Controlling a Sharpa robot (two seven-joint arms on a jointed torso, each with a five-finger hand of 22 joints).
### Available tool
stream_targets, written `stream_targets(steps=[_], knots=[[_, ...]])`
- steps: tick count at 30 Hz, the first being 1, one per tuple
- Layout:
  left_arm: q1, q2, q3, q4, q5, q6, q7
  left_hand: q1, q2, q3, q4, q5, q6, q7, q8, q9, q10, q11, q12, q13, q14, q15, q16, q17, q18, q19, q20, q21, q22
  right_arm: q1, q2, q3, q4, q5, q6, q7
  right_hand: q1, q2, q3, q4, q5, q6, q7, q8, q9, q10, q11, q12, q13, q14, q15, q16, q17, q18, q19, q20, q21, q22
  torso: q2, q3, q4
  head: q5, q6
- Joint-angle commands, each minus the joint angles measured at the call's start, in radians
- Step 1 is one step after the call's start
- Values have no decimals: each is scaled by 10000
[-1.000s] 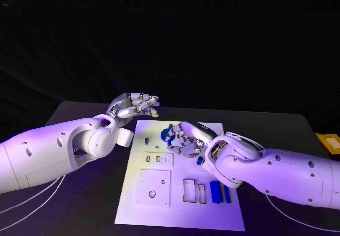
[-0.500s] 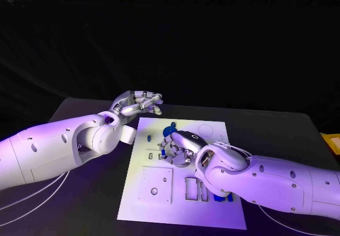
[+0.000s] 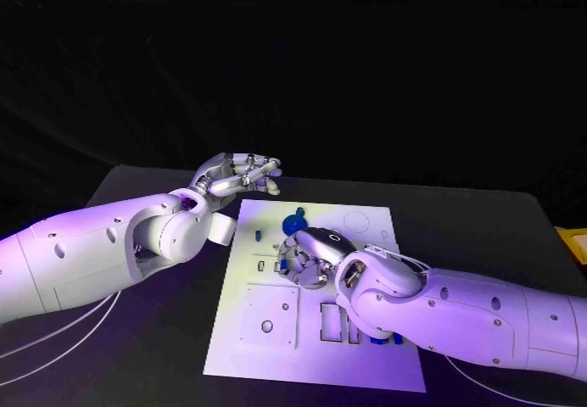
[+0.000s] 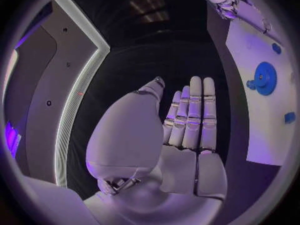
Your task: Assemble the parts on the task board
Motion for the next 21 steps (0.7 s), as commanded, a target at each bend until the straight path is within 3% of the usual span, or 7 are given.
stream_targets(steps=[1, 7, 12, 21], knots=[[5, 0, 7, 31, -27, 141, 52, 33, -21, 40, 2, -54, -43, -24, -60, 10, -57, 22, -32, 6, -62, 6, -55, 9, 3, -56, -11, 68, 11, -22, 19, -5, -46, -336, 209, -147, -88, -34, -32, 29, -51, 162, -108, 80, 278, -23, -79, -43, -13, 835, -84, -23, 1708, -117, 578, -53, 34, 2129, 0, 4, -3, -6, -14], [5, -14, 7, 35, -27, 147, 49, 33, -21, 40, 2, -54, -43, -24, -60, 10, -57, 22, -32, 6, -62, 6, -55, 9, 3, -56, -11, 68, 11, -68, 60, -10, -121, -364, 262, -145, -91, -97, -45, 10, -82, 140, -106, 86, 272, -44, -81, -67, -36, 836, -88, -23, 1711, -113, 569, -58, 22, 2120, -5, 8, -24, 13, -29], [5, -21, 7, 33, -27, 149, 46, 33, -21, 40, 2, -54, -43, -24, -60, 10, -57, 22, -32, 6, -62, 6, -55, 9, 3, -56, -11, 68, 11, -95, 83, -11, -158, -368, 256, -129, -111, -164, -59, 5, -110, 91, -90, 78, 257, -91, -71, -115, -84, 834, -85, -29, 1698, -105, 547, -61, -6, 2098, 7, 19, -1, 2, -43], [5, -31, 7, 21, -27, 149, 44, 33, -21, 40, 2, -54, -43, -24, -60, 10, -57, 22, -32, 6, -62, 6, -55, 9, 3, -56, -11, 68, 11, -109, 80, -12, -190, -369, 237, -147, -154, -239, -55, 23, -124, -65, -28, 15, 199, -179, -25, -202, -169, 832, -54, -35, 1688, -98, 527, -49, -33, 2078, -8, 4, -11, 20, -69]])
